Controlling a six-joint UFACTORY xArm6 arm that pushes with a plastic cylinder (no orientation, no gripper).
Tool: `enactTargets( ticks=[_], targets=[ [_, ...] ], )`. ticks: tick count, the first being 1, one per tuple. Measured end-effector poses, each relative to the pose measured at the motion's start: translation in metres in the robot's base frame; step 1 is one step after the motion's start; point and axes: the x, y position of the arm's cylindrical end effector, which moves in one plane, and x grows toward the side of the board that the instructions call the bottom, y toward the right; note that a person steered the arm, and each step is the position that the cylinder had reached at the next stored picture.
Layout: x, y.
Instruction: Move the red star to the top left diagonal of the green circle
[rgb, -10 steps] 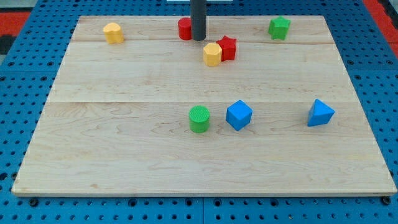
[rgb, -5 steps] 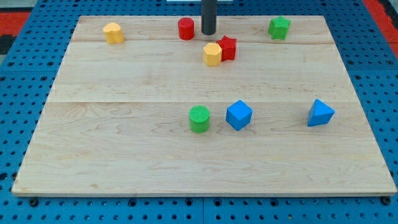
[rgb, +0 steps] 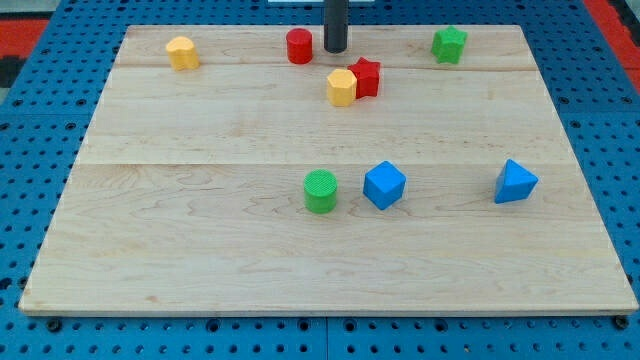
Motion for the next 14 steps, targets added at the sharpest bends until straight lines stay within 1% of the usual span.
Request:
enactTargets(
  ticks=[3, 4, 5, 6, 7, 8, 9, 10, 11, 12, 13, 14],
  targets=[
    [-0.010, 0.001],
    [-0.009, 0.040],
    [0.019, 0.060],
    [0.055, 0.060],
    [0.076, 0.045],
    [0.086, -0.005],
    [0.111, -0.058],
    [0.156, -0.079],
    [0.189, -0.027],
    [0.224, -0.089],
    [0.226, -0.158],
    [0.224, -0.127]
  ],
)
